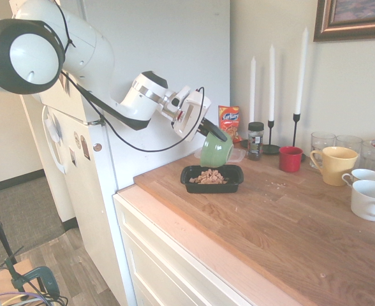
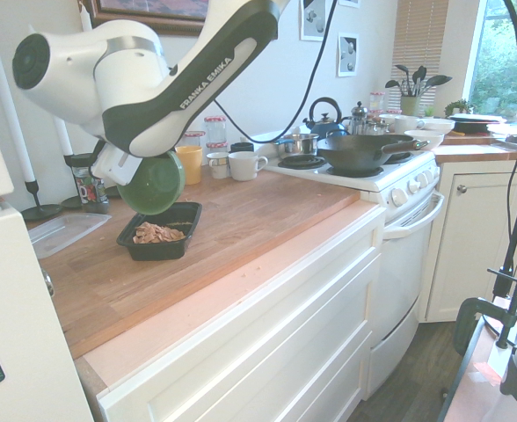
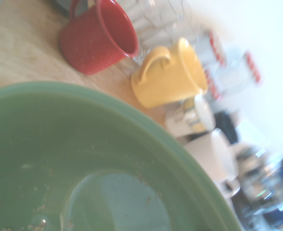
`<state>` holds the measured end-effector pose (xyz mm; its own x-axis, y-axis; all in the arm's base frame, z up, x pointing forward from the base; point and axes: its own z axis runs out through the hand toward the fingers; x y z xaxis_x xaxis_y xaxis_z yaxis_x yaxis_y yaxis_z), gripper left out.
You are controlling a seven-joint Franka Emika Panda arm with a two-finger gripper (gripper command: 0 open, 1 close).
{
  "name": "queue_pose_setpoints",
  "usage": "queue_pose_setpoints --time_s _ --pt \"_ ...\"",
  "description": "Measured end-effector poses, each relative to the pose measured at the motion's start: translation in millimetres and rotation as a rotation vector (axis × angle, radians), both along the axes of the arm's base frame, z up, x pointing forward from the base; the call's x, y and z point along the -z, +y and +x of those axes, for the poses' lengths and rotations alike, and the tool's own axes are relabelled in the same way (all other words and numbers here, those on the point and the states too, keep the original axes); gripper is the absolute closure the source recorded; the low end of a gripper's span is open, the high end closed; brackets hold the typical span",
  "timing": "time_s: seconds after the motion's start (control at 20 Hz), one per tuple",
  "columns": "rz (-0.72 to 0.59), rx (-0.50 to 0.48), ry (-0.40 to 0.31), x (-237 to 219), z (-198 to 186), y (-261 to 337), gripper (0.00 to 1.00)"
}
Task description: Pour the cereal into the box
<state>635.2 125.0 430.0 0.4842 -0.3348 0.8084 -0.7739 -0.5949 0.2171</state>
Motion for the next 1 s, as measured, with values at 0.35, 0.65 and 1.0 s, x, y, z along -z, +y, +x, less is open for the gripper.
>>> queue_pose_setpoints --time_s 0.35,0.65,1.0 --pt "0.454 0.039 0.068 -34.5 -10.1 -103.9 1.0" --pt "0.817 0.062 0.108 -37.7 -20.9 -243.9 1.0" --pt "1.198 0.051 0.129 -10.2 -26.4 -345.9 1.0"
